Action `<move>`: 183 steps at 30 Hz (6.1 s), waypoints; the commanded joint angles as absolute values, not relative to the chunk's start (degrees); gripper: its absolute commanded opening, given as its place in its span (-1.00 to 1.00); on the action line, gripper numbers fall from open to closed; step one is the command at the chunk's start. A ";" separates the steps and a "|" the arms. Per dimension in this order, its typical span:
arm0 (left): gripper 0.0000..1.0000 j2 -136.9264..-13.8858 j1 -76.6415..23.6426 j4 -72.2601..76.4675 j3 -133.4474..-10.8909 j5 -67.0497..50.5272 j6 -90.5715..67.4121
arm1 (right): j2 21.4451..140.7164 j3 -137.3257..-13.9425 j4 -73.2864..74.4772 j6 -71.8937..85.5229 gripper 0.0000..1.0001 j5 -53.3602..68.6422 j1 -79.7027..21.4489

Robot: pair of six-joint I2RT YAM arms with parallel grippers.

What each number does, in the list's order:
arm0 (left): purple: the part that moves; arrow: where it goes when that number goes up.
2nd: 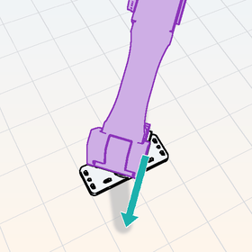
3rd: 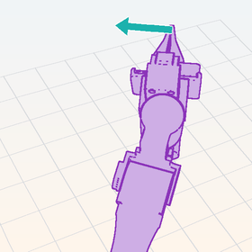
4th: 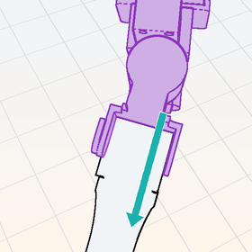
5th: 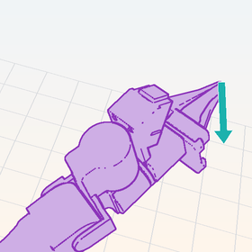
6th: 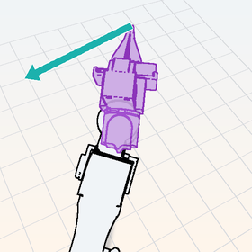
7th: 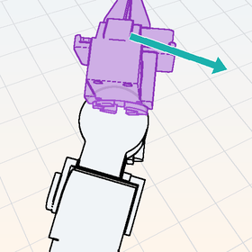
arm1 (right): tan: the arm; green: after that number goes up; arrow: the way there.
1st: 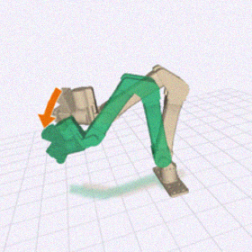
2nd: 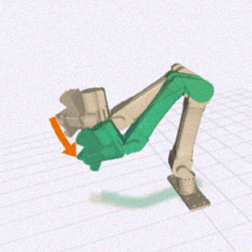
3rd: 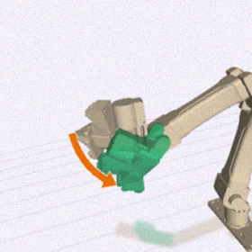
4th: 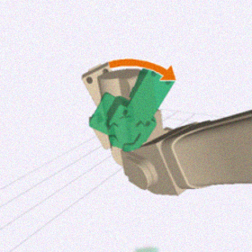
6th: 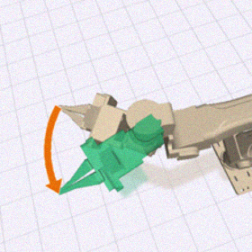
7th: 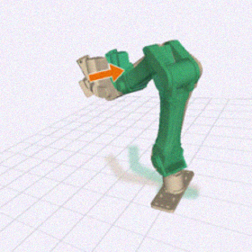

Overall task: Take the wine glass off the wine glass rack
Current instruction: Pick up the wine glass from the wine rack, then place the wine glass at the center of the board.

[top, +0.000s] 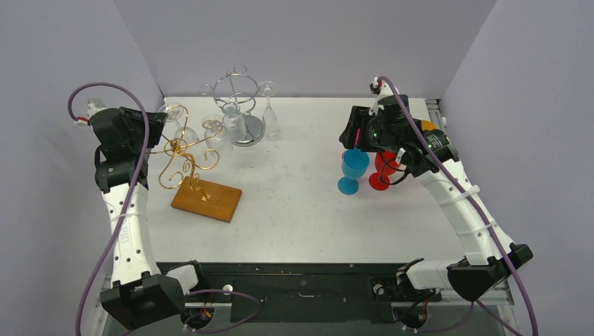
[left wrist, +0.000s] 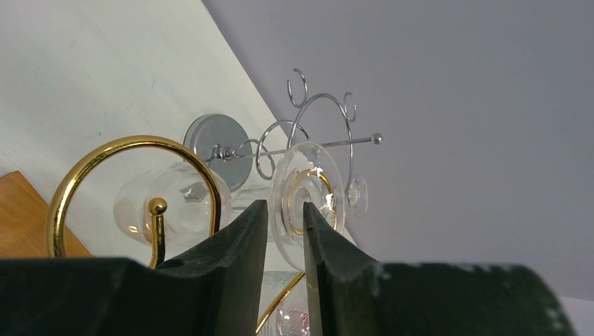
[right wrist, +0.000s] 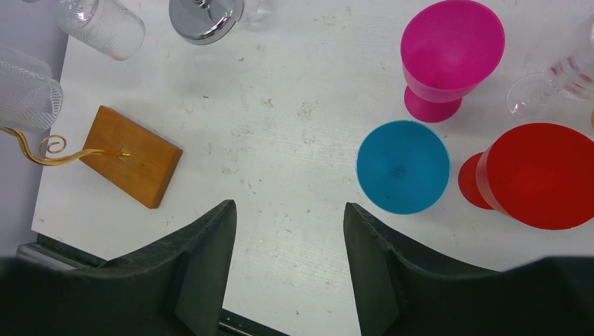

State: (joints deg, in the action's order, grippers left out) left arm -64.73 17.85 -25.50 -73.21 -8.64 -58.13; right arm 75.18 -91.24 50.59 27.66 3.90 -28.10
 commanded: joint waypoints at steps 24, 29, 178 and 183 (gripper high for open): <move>-1.00 -62.50 22.01 -13.40 -69.10 -16.85 -66.76 | 73.89 -91.11 49.37 27.76 0.03 1.88 -27.73; -1.00 -62.23 23.08 -9.04 -66.79 -20.35 -70.45 | 73.97 -91.06 49.31 27.73 0.03 1.85 -27.76; -1.00 -75.80 -14.17 16.40 -92.63 -18.85 -93.43 | 71.16 -78.52 -5.18 49.91 0.59 18.63 -27.56; -1.00 -76.39 -19.22 20.59 -89.72 -16.22 -96.65 | 70.23 -70.40 -20.90 57.18 0.72 22.13 -25.61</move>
